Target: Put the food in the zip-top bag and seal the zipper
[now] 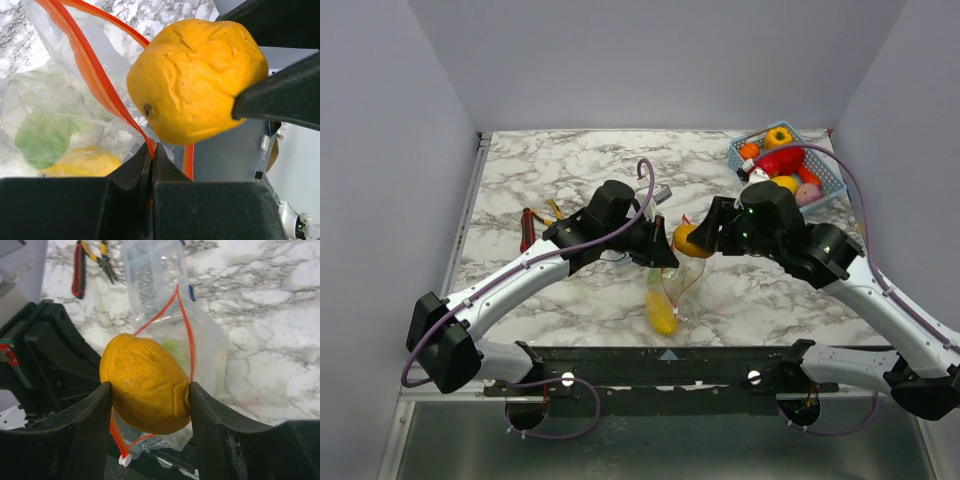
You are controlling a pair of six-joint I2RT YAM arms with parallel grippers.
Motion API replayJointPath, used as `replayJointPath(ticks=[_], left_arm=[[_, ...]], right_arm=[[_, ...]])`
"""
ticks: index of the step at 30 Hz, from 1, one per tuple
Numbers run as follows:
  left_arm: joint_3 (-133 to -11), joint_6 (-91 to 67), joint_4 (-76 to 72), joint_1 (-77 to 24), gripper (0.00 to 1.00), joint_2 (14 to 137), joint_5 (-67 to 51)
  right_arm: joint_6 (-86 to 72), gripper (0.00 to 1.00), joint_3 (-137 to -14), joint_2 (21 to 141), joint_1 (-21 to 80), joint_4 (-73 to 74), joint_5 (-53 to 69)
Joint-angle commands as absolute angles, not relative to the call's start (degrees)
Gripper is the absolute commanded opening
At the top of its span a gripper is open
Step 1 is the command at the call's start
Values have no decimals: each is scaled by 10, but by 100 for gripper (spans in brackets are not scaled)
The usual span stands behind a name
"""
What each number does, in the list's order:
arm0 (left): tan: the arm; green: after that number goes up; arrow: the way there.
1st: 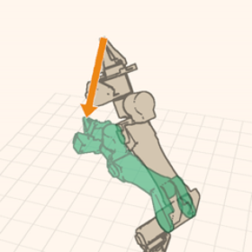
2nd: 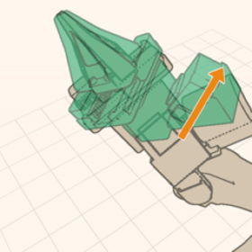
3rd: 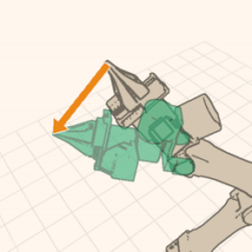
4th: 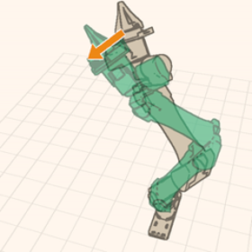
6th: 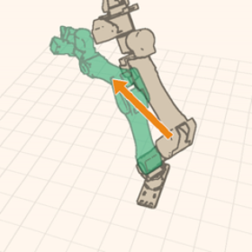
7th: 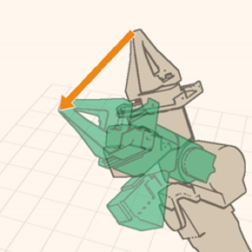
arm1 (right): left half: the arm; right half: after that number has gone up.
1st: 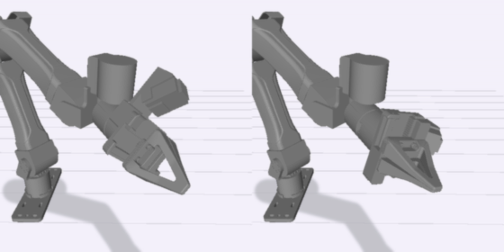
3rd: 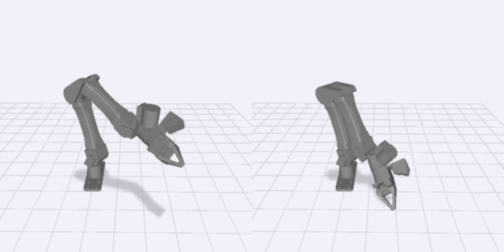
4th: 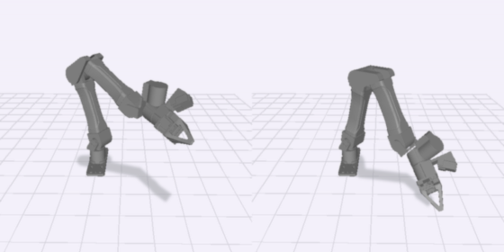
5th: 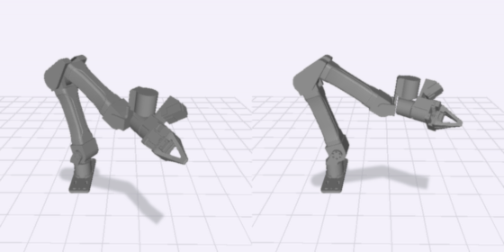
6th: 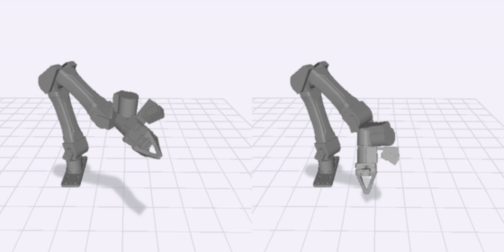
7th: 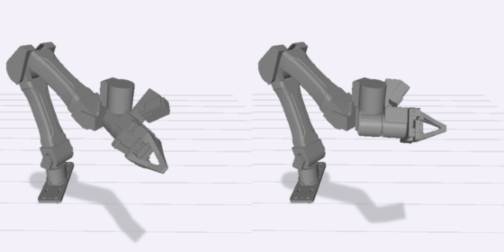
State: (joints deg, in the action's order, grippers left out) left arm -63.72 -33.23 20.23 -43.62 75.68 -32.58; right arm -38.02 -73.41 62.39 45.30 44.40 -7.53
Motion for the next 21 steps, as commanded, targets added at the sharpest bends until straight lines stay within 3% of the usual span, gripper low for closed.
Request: replayJointPath(ticks=[1, 10, 17, 21], left_arm=[[-643, -322, 211, -435, 0, 750, -313], [-644, -323, 209, -434, 0, 757, -322], [-645, -323, 210, -434, 0, 764, -324], [-646, -322, 210, -434, 0, 762, -323]], right_arm=[[-412, 0, -755, 624, 472, 544, -182], [-414, 1, -744, 627, 476, 553, -137], [-418, 1, -787, 676, 497, 606, -198], [-428, 9, -818, 712, 528, 649, -237]])
